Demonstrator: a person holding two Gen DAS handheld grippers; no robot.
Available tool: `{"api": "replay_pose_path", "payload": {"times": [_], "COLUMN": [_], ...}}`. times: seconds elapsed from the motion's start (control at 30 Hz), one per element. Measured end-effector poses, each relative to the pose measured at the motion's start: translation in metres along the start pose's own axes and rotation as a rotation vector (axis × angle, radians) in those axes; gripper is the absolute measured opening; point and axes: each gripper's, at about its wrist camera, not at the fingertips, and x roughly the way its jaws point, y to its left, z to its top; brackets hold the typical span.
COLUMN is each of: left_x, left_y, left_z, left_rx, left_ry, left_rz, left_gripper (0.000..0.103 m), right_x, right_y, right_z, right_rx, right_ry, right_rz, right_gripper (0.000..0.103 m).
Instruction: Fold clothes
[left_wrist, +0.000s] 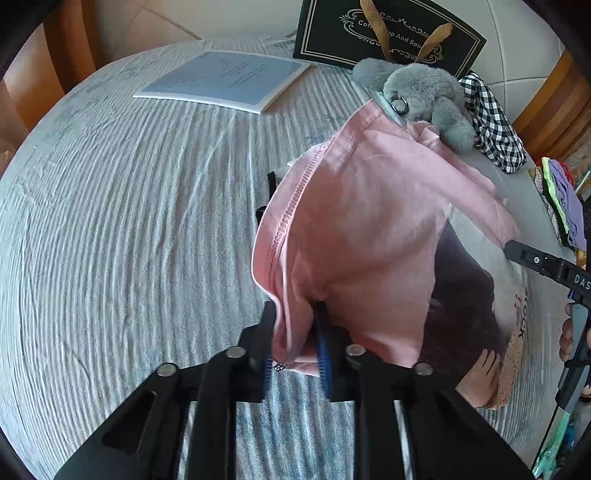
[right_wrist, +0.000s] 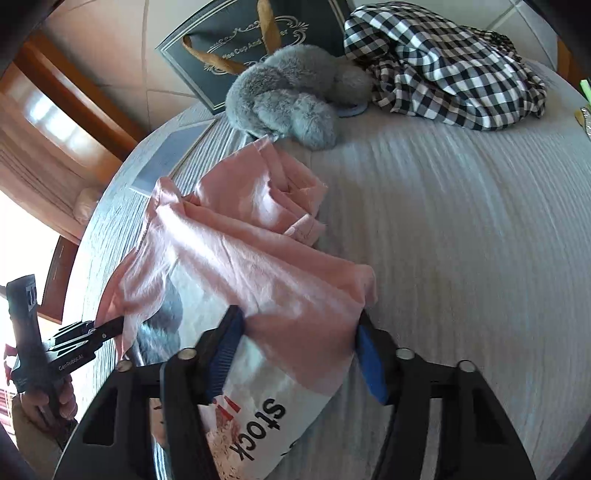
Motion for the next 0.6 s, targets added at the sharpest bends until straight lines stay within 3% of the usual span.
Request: {"api": "replay_pose_path", "payload": {"times": [0.07, 0.47, 0.6], "left_x": [0.001, 0.005, 0.007], "left_y": [-0.001, 0.002, 0.0], "left_z": [-0.001, 0.001, 0.001], "left_rx": [0.008, 0.009, 0.015], "left_ry": [-0.006, -0.011, -0.022], "left_rz": [-0.006, -0.025, -0.014], "left_gripper": [0.011, 0.012, 0.011], "right_x": [0.003, 0.006, 0.008], "right_y": [0.006, 0.014, 0.025], "right_z": [0.0, 0.001, 0.001], "right_rx": [-0.035, -0.102, -0.167], "right_ry": [0.02, 0.056, 0.087], "right_rz": [-0.004, -0.047, -0.115], "right_gripper": [0.036, 0.036, 0.032]}}
